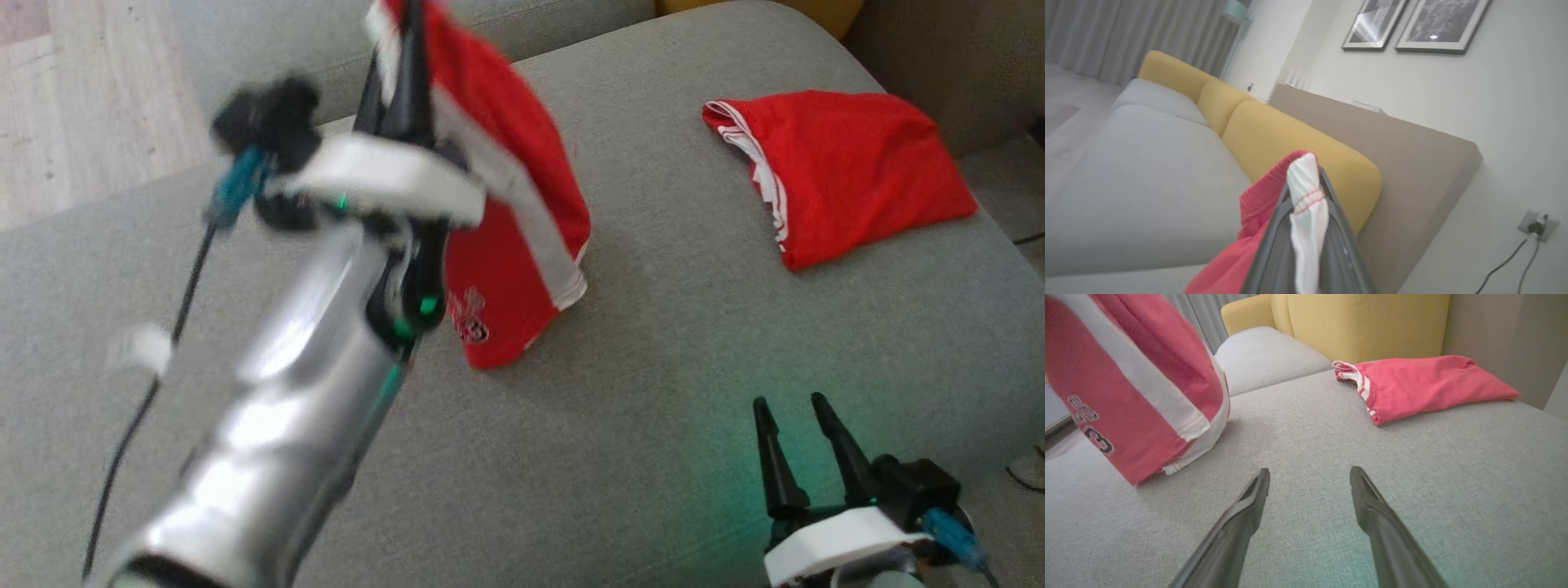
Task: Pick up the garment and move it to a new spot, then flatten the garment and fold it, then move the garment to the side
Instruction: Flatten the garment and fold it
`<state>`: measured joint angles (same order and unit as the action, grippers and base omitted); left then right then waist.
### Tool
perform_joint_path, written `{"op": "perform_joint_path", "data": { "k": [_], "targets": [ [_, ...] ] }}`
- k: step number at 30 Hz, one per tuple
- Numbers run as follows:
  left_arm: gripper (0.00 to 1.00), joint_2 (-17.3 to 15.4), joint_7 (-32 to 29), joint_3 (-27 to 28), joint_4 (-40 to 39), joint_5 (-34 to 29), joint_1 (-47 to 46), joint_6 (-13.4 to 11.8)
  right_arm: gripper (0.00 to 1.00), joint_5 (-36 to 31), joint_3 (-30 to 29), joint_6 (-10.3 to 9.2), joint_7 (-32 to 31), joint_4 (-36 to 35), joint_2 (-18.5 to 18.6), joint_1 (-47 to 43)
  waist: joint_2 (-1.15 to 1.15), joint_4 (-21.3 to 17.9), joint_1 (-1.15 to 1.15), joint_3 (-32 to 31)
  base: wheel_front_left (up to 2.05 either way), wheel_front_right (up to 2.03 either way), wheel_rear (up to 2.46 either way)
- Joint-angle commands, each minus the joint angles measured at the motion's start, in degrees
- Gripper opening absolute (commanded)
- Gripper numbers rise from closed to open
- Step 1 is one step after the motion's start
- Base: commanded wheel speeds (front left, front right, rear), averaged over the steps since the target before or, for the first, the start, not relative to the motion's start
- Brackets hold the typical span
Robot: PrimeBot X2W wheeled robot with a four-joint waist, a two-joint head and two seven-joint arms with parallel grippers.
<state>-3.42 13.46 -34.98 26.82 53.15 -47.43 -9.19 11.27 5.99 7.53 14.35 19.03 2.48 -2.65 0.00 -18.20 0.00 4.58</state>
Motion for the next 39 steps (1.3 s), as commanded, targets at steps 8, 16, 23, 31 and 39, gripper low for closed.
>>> {"op": "perform_joint_path", "data": {
  "k": [8,16,23,31,39],
  "targets": [
    [0.0,-5.22,1.5,13.01,-11.17,-1.68,21.87,-3.66,1.0,-1.2,-1.22,-0.04,0.65,-1.51,0.4,0.47,0.0,4.95,0.0,0.09,0.0,0.0,0.0],
    [0.0,-2.02,1.52,23.64,-14.88,-7.75,43.58,-1.07,1.0,-4.03,-2.96,-0.04,0.65,-1.59,0.4,-1.11,0.0,12.33,0.0,-0.96,0.0,0.0,0.0],
    [0.0,0.4,1.53,25.84,-11.54,-8.14,51.35,1.52,1.0,-6.17,-3.8,-0.04,0.65,-1.48,0.4,-2.6,0.0,17.54,0.0,-2.64,0.0,0.0,0.0],
    [1.0,0.53,1.53,21.84,-9.08,-6.78,53.51,0.51,1.0,-6.93,-4.06,-0.04,0.65,-1.42,0.4,-3.38,0.0,20.93,0.0,-3.81,0.0,0.0,0.0],
    [1.0,-0.56,1.53,28.15,-11.11,-11.85,55.53,-1.0,1.0,-6.22,-3.37,-0.04,0.65,-1.42,0.4,-3.85,0.0,20.95,0.0,-4.85,0.0,0.0,0.0]
  ]
}}
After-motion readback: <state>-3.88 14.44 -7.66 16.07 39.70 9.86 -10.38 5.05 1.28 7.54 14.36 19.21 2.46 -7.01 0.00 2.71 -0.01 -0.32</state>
